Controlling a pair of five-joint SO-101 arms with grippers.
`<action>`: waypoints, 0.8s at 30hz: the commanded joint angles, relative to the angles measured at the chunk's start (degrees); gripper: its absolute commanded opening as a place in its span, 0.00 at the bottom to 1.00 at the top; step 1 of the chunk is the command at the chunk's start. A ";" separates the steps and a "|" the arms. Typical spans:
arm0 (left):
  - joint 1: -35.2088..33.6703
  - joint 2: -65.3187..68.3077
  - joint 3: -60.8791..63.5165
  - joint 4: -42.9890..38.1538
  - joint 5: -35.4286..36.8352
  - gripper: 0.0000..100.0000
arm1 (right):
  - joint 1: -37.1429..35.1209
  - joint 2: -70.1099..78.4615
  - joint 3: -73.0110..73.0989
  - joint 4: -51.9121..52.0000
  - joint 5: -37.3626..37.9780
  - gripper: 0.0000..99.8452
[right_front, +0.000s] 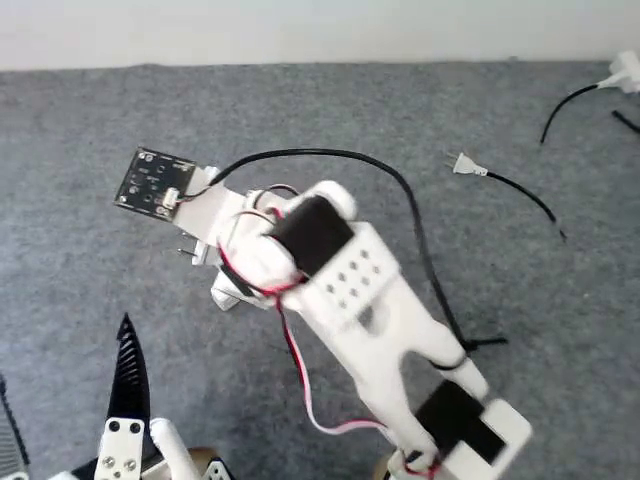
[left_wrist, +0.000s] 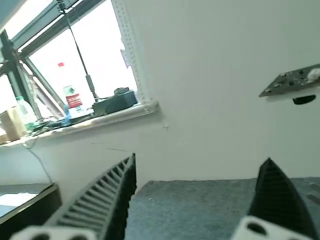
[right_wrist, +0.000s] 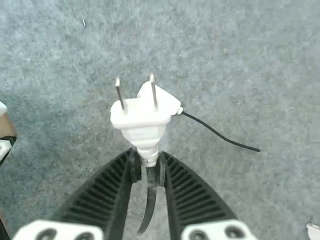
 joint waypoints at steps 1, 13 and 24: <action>8.97 -0.79 2.86 0.09 2.81 0.37 | 0.75 -8.31 0.35 2.33 -0.79 0.01; 23.30 -0.79 6.64 -2.11 3.34 0.37 | -4.18 -14.99 12.22 2.07 -2.55 0.01; 24.88 -0.79 12.79 -3.16 2.73 0.37 | -9.10 -14.90 12.04 2.33 -3.25 0.01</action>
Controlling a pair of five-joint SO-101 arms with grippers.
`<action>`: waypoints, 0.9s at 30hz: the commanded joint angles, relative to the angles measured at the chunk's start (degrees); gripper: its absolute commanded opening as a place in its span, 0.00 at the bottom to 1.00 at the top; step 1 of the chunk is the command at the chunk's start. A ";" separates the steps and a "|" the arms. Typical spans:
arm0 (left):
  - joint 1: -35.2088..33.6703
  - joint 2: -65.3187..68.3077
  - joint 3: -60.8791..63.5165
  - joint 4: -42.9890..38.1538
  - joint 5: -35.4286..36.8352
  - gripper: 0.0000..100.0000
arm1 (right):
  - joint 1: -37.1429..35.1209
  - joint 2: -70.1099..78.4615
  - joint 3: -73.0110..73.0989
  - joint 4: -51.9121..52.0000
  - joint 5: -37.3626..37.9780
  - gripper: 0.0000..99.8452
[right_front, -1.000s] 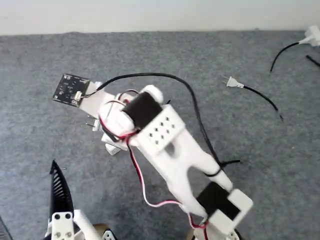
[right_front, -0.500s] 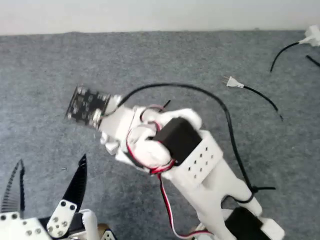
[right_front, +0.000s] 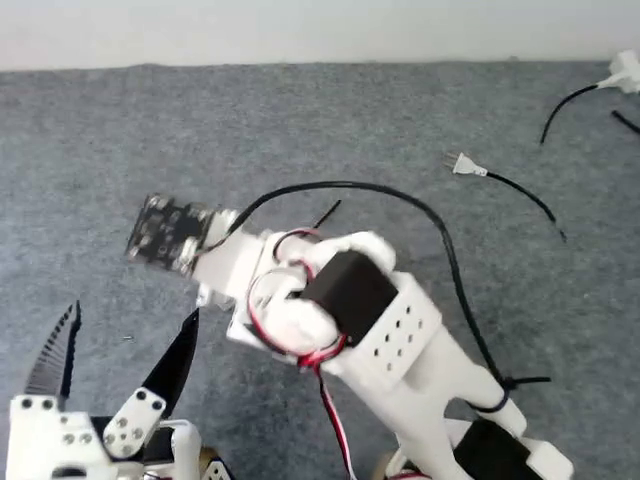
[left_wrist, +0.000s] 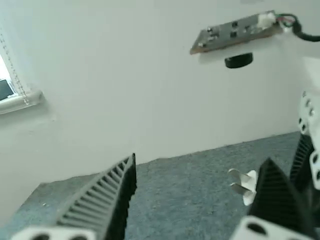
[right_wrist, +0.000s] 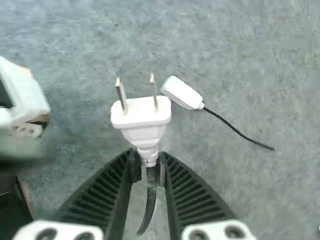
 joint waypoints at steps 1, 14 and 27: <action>0.53 -0.79 2.59 -3.69 -0.79 0.37 | -3.21 -2.15 -0.44 2.33 -1.41 0.01; 0.26 -0.79 11.30 -7.12 -3.78 0.37 | -4.70 -6.64 -0.88 2.07 -2.55 0.01; 0.53 -0.79 18.86 -8.70 -3.69 0.37 | -4.62 -11.56 -1.32 2.33 -2.55 0.01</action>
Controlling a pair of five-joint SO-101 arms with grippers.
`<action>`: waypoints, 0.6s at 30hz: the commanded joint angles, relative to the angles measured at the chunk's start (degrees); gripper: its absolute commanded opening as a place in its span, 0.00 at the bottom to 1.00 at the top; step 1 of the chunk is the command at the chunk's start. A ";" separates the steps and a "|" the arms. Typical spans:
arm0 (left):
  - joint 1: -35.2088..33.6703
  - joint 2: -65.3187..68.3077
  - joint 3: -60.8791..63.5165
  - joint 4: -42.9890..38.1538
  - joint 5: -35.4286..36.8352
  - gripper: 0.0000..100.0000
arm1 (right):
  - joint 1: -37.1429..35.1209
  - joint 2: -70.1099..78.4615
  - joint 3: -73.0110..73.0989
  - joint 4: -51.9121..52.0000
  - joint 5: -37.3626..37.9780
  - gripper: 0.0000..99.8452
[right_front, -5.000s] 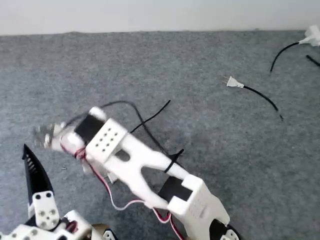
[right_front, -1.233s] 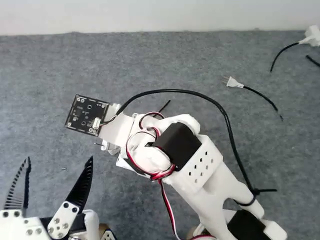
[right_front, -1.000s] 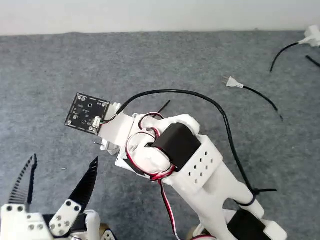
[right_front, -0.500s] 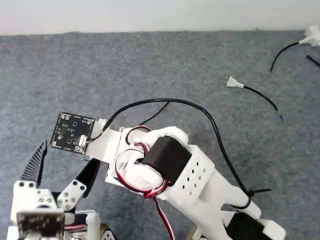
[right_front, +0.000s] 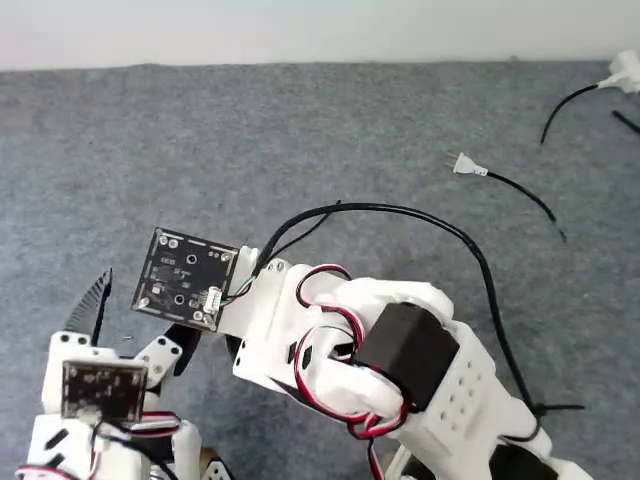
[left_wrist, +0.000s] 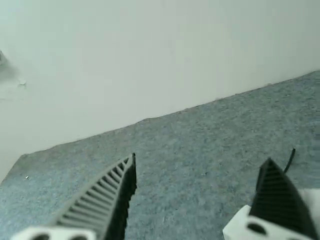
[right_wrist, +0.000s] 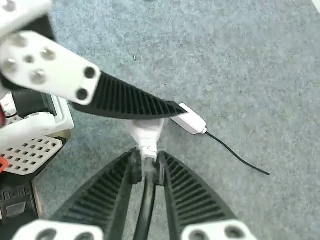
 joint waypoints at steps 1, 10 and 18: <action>0.09 -0.79 1.19 -2.55 -0.44 0.37 | -0.31 -2.07 -1.32 2.24 -0.44 0.01; 0.18 -0.79 1.45 -2.46 -0.35 0.37 | 3.21 -1.63 -1.14 2.15 -0.44 0.01; -3.34 -0.79 -0.04 -3.25 -1.32 0.37 | 3.38 -0.66 -1.14 2.15 -0.26 0.01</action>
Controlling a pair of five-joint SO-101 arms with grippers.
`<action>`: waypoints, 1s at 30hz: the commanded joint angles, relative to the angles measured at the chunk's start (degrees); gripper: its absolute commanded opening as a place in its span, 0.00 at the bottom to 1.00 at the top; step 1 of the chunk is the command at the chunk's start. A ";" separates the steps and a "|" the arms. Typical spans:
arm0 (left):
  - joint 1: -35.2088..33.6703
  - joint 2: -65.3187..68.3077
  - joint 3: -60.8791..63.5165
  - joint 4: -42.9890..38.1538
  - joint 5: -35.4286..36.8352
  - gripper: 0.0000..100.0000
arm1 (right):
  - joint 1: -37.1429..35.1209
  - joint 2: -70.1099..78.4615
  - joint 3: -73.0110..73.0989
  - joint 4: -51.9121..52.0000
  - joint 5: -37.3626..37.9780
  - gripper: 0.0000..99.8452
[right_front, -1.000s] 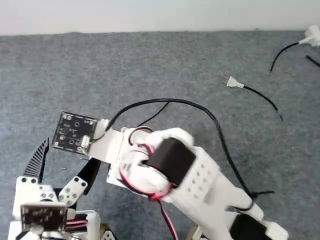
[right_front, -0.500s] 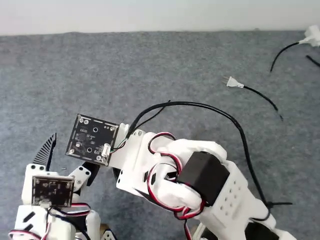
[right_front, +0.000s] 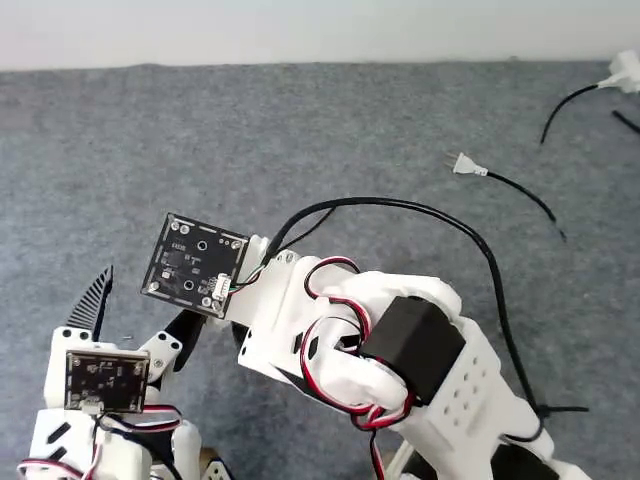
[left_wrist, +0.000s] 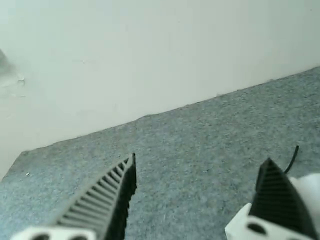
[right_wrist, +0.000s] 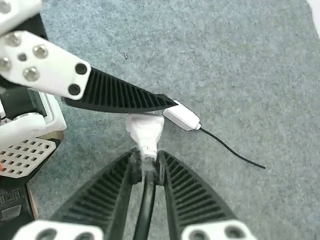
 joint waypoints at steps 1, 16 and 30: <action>-5.10 -0.79 -2.07 -3.16 -1.67 0.37 | 1.10 0.31 -1.14 2.15 0.26 0.01; -35.08 -0.79 -13.67 -12.66 -8.18 0.37 | 12.09 14.64 -1.49 -2.51 7.38 0.01; -13.98 -0.79 14.99 -6.59 -10.46 0.37 | 15.34 5.23 -1.14 2.33 8.62 0.01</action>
